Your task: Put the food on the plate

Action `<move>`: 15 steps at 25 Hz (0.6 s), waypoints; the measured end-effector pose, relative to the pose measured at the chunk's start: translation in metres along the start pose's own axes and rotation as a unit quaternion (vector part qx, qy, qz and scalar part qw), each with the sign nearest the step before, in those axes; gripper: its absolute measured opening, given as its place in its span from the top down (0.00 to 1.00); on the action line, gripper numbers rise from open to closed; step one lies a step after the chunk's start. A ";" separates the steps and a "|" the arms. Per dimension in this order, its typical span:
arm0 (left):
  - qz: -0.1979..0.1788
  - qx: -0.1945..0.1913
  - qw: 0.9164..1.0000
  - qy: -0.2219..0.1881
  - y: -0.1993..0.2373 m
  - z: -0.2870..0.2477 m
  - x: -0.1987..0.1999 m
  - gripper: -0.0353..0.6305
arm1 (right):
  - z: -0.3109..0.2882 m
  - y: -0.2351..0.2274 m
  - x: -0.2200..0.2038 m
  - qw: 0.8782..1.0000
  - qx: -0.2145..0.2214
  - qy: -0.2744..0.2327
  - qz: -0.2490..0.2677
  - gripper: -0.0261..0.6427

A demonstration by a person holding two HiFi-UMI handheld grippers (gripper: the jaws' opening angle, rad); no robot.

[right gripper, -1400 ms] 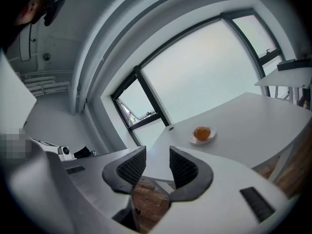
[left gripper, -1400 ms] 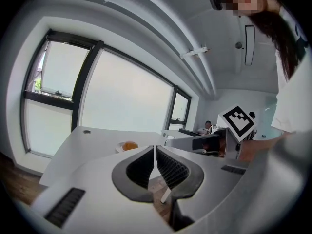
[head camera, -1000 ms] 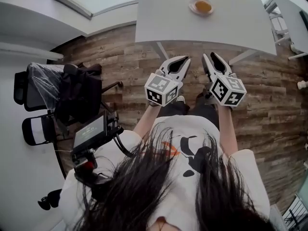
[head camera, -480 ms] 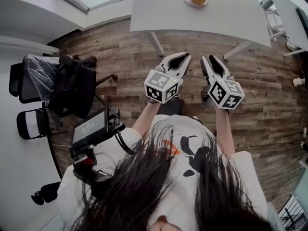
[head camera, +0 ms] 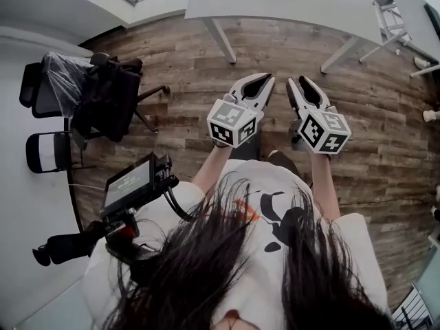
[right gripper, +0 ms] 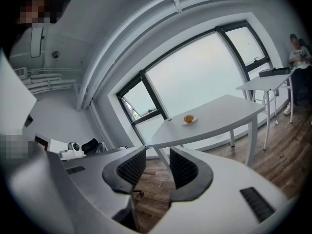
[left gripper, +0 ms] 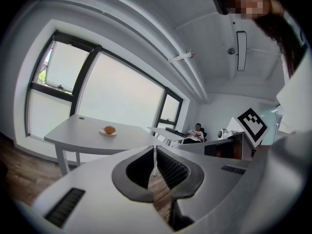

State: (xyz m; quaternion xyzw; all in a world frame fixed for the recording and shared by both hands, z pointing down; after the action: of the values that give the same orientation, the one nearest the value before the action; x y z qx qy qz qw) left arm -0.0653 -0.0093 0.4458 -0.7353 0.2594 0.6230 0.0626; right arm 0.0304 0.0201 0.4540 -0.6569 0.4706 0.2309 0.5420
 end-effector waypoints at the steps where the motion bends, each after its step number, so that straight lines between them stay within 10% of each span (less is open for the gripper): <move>1: -0.002 0.004 1.000 -0.001 -0.012 0.007 -0.004 0.94 | 0.013 0.002 -0.005 1.000 0.006 0.000 0.002 0.73; 15: -0.018 0.024 1.000 -0.002 -0.087 0.051 -0.033 0.94 | 0.090 0.016 -0.046 0.999 0.041 0.007 0.013 0.73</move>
State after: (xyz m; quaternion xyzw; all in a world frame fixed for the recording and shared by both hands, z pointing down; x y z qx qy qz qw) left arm -0.0736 0.0964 0.4465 -0.7369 0.2608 0.6168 0.0922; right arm 0.0141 0.1206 0.4555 -0.6300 0.4915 0.2140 0.5620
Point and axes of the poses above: the fingertips, and each gripper's own axes: z backward along the fingers, y to its left, x out of its top, the point moved 3 cm from there along z, backward along the fingers, and after that the axes turned 3 degrees about -z, right-handed, at the moved point
